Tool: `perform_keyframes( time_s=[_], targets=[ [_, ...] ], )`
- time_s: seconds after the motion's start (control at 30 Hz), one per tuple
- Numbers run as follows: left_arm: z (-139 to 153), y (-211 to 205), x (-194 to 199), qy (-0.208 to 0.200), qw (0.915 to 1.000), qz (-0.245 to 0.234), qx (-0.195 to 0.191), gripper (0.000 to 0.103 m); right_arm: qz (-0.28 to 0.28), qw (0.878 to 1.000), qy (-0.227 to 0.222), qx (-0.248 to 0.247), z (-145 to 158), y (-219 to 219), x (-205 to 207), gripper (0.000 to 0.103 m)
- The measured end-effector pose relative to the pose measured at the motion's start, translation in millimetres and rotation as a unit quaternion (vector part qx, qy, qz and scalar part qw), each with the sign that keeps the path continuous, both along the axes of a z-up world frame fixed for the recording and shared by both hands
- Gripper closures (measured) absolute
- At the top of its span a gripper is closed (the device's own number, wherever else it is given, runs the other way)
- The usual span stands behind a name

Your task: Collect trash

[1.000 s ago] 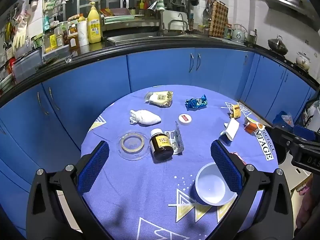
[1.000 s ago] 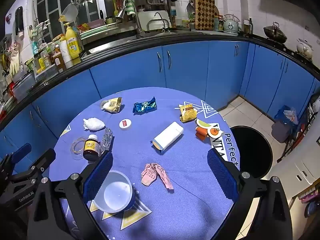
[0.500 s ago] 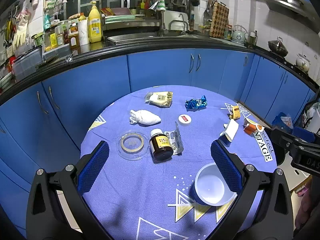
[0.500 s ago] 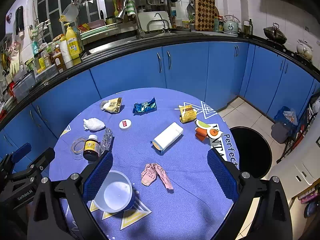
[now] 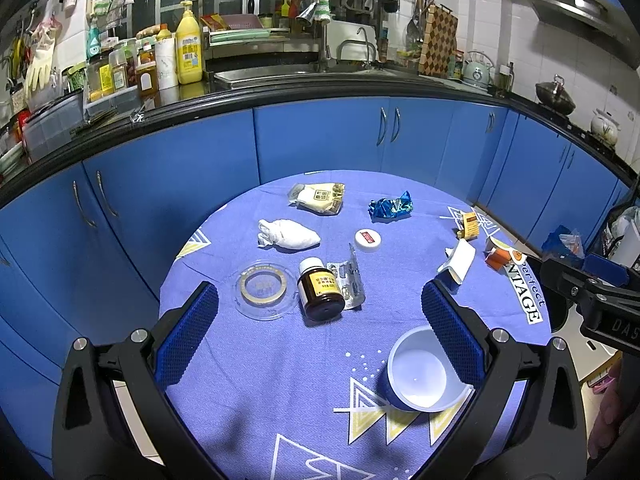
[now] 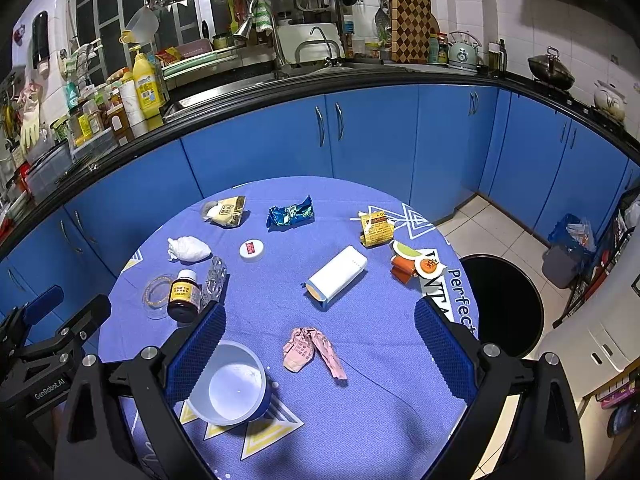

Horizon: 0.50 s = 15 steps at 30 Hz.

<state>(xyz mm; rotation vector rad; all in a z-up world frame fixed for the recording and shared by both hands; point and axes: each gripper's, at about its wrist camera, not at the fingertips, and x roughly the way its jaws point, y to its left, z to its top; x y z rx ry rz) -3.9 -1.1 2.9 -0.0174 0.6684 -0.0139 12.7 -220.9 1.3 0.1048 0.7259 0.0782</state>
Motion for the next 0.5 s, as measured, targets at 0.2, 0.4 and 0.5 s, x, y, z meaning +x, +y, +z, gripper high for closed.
perform_keyframes(
  time_s=[0.2,0.4,0.5],
  targets=[
    [0.1,1.4,0.9,0.001,1.0000,0.000,0.000,0.003,0.000,1.000,0.000,0.000,0.3,0.5,-0.3,0.010],
    [1.7,0.3,-0.5,0.000,1.0000,0.000,-0.002,0.003,0.000,1.000,0.000,0.000,0.3,1.0,-0.5,0.010],
    [2.4,-2.1,-1.5,0.001,1.0000,0.000,-0.002,0.003,0.000,1.000,0.000,-0.001,-0.1,1.1,-0.1,0.010]
  ],
)
